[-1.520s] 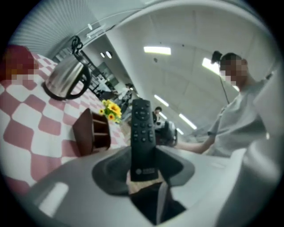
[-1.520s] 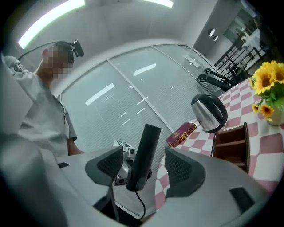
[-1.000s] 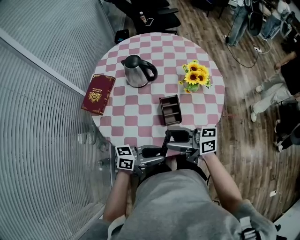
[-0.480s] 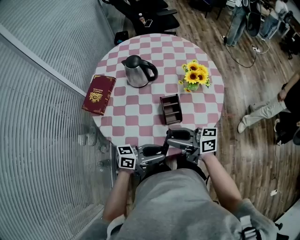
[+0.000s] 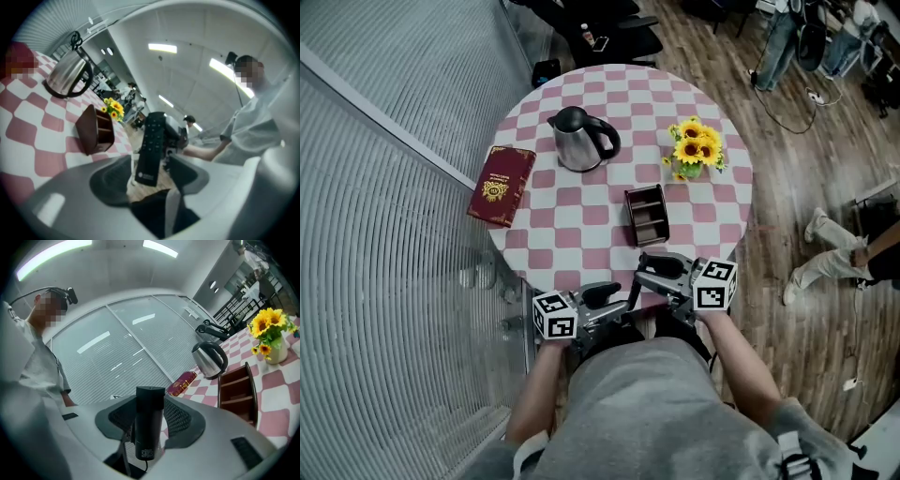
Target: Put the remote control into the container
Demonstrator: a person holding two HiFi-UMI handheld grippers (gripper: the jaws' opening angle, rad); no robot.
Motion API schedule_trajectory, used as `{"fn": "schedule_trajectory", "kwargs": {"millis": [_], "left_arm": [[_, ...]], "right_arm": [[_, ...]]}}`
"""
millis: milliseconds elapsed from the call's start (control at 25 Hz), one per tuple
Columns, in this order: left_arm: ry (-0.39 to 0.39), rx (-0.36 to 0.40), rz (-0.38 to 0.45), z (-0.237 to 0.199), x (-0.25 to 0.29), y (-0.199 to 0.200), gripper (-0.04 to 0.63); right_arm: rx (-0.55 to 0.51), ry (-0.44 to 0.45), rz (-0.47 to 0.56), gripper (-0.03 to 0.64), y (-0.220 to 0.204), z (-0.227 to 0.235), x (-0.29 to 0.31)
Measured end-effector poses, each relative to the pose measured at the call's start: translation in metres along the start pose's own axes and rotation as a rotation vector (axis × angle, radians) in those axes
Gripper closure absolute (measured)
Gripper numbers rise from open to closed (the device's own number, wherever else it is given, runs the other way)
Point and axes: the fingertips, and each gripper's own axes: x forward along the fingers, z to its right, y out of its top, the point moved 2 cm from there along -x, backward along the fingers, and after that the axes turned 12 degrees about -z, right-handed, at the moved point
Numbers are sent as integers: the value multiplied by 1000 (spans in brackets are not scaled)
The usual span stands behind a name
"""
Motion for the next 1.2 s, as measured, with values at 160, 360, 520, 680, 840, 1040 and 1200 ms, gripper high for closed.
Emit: {"fn": "schedule_trajectory", "kwargs": {"millis": [160,360,520,680,840,1040,1200], "left_arm": [[112,41,-7,-9,-2,-1,472],[287,57,55,-20,-12,11,597],[391,70,60,-26,-17,16,597],[408,70,44,-23,-17,13,597],[418,57,28,-24,-19,5,597],[435,34,9,-26,-23,-4,597],[449,25,4,-29,-27,-3,597]], "right_arm": [[-35,-136,24,428,-2,16,-2],[-99,-397,94,428,9,43,-16],[-159,-616,173,428,26,62,-28],[-254,-808,194,428,38,73,-32],[-331,-943,193,428,44,82,-28],[-393,-1037,171,428,37,97,-16],[-448,-1064,164,428,31,105,-5]]}}
